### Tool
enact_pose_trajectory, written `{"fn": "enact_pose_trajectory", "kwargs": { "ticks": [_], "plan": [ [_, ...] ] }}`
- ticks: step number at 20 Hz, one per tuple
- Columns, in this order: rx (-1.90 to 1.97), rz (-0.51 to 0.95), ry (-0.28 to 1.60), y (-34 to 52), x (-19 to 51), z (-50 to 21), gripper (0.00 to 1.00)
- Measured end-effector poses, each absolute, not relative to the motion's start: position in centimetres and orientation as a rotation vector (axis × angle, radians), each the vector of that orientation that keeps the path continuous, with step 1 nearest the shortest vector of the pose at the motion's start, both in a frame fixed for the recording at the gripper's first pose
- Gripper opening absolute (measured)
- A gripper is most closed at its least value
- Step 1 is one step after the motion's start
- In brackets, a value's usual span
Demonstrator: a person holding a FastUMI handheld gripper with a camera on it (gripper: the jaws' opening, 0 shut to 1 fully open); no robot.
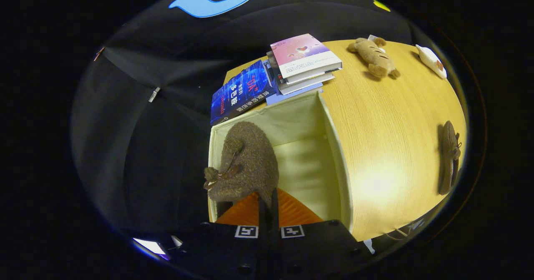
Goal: Open the storage box then place both shoes into the box .Put the left shoe in first, then the right shoe, with the right side of both shoes facing outward in a uniform manner.
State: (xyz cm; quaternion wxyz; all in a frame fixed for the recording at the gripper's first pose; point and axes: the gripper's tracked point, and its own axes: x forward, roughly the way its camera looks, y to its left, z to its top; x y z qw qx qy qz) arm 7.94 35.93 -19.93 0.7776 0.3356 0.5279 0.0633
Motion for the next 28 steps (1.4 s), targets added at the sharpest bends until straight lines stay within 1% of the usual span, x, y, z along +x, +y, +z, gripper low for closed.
{"fn": "enact_pose_trajectory", "kwargs": {
  "ticks": [5,8,9,10,12,13,14,17,18,19,20,22,25,28],
  "plan": [
    [0.799,0.136,1.169,37.8,7.9,-20.8,0.05],
    [0.805,0.162,1.165,38.6,7.8,-21.1,0.05],
    [0.808,0.175,1.160,38.8,7.7,-21.1,0.07],
    [0.803,0.186,1.160,38.8,7.6,-21.1,0.13],
    [0.808,0.221,1.152,39.0,7.1,-20.6,0.21],
    [0.811,0.233,1.144,39.3,7.3,-20.4,0.28],
    [0.809,0.239,1.131,39.2,7.6,-20.2,0.49],
    [0.773,0.284,1.105,38.9,7.0,-19.1,0.68],
    [0.765,0.303,1.092,38.8,6.8,-18.5,0.72],
    [0.756,0.322,1.080,38.5,6.3,-17.9,0.76],
    [0.747,0.341,1.066,38.0,5.9,-17.3,0.81],
    [0.727,0.376,1.023,36.6,5.0,-16.0,0.86],
    [0.686,0.420,0.938,33.2,3.7,-14.0,0.89],
    [0.601,0.411,0.854,28.0,2.3,-13.1,0.90]
  ]
}}
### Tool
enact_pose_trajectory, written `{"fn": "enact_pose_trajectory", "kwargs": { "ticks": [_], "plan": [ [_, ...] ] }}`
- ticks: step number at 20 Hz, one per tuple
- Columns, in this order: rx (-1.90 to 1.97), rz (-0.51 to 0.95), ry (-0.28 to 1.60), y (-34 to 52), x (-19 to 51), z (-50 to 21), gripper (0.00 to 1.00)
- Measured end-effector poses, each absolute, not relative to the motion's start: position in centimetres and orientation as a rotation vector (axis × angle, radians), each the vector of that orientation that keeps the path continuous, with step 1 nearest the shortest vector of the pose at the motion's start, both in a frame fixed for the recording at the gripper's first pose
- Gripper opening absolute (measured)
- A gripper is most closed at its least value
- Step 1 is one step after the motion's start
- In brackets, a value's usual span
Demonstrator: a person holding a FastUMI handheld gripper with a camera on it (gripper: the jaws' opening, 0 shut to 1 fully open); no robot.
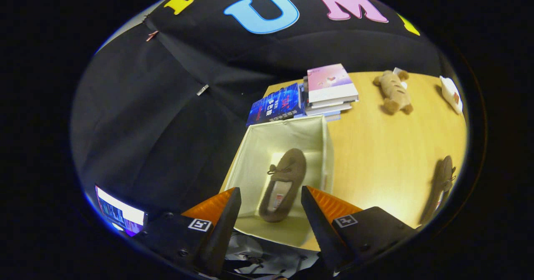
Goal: Open the storage box then place both shoes into the box .Put the left shoe in first, then the right shoe, with the right side of both shoes facing outward in a uniform manner.
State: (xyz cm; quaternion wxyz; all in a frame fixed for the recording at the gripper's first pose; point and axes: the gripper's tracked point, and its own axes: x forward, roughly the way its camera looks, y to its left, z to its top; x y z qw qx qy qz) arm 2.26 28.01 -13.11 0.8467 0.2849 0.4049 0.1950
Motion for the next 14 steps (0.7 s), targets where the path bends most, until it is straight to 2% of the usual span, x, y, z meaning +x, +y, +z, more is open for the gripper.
{"fn": "enact_pose_trajectory", "kwargs": {
  "ticks": [2,7,14],
  "plan": [
    [0.556,0.381,0.823,23.9,0.8,-13.1,0.97],
    [0.538,0.239,0.864,12.8,-3.2,-16.0,0.97],
    [0.450,0.000,1.011,-2.5,-8.7,-26.4,0.97]
  ]
}}
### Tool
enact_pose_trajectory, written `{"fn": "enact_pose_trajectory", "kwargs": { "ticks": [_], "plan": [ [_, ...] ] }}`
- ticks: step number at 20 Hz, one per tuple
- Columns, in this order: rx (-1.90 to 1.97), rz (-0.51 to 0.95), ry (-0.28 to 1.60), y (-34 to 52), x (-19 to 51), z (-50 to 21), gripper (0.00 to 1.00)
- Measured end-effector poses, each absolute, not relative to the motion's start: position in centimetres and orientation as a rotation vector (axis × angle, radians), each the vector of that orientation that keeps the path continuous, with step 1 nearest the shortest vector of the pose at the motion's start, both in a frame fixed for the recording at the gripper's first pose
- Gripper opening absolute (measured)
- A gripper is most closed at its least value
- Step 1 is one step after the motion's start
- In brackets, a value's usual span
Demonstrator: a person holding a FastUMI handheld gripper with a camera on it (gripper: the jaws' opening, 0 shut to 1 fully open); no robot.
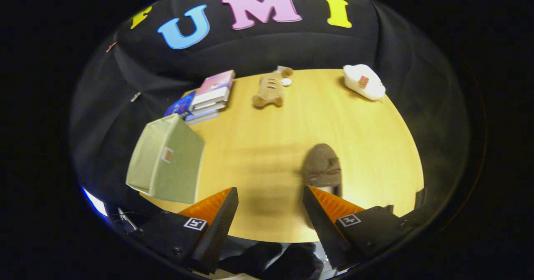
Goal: Open the storage box then place both shoes into the box .Put the left shoe in first, then the right shoe, with the right side of both shoes facing outward in a uniform manner.
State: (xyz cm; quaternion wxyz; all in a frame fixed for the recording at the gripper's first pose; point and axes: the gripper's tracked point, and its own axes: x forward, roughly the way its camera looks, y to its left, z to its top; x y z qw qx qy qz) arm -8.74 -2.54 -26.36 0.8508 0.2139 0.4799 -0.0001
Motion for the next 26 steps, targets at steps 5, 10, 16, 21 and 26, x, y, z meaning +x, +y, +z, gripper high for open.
{"fn": "enact_pose_trajectory", "kwargs": {
  "ticks": [5,10,16,21,26],
  "plan": [
    [0.382,-0.080,1.113,-7.8,-11.4,-33.4,0.97],
    [0.342,-0.112,1.162,-9.9,-9.9,-39.2,0.95],
    [0.349,-0.091,1.227,-9.6,-8.2,-43.1,0.67],
    [0.409,-0.125,1.262,-10.0,-9.0,-42.2,0.07],
    [0.488,-0.120,1.195,-8.9,-8.2,-37.0,0.07]
  ]
}}
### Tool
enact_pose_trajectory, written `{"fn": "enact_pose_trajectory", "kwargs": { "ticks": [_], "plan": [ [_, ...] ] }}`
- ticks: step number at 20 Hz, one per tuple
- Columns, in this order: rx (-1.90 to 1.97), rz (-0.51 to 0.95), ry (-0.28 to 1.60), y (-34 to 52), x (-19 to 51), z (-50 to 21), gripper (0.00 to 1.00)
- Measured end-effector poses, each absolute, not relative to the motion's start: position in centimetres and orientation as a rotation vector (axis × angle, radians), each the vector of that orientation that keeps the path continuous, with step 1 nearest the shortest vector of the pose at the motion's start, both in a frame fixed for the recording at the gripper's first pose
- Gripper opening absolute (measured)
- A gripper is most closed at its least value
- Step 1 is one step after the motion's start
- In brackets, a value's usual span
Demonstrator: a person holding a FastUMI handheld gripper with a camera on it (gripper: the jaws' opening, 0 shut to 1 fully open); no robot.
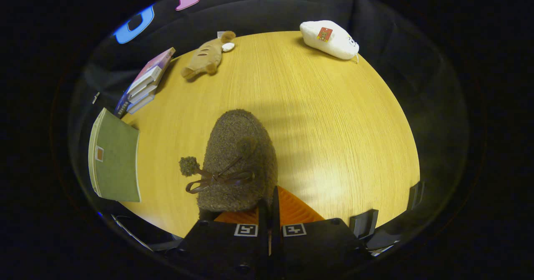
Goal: Open the storage box then place both shoes into the box .Put the left shoe in first, then the right shoe, with the right side of both shoes facing outward in a uniform manner.
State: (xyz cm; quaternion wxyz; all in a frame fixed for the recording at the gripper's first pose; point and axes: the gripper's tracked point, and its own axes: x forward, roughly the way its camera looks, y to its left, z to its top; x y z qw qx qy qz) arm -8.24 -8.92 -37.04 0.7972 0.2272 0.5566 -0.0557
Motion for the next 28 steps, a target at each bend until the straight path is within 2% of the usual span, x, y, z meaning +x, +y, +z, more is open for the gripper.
{"fn": "enact_pose_trajectory", "kwargs": {
  "ticks": [5,11,17,22,28],
  "plan": [
    [0.538,-0.047,1.119,-4.4,-5.8,-29.5,0.07],
    [0.663,0.079,1.041,5.2,-1.4,-20.5,0.07],
    [0.724,0.188,1.016,15.0,2.7,-14.4,0.07],
    [0.682,0.217,1.073,22.3,4.9,-13.5,0.07],
    [0.574,0.174,1.180,27.6,6.1,-17.6,0.07]
  ]
}}
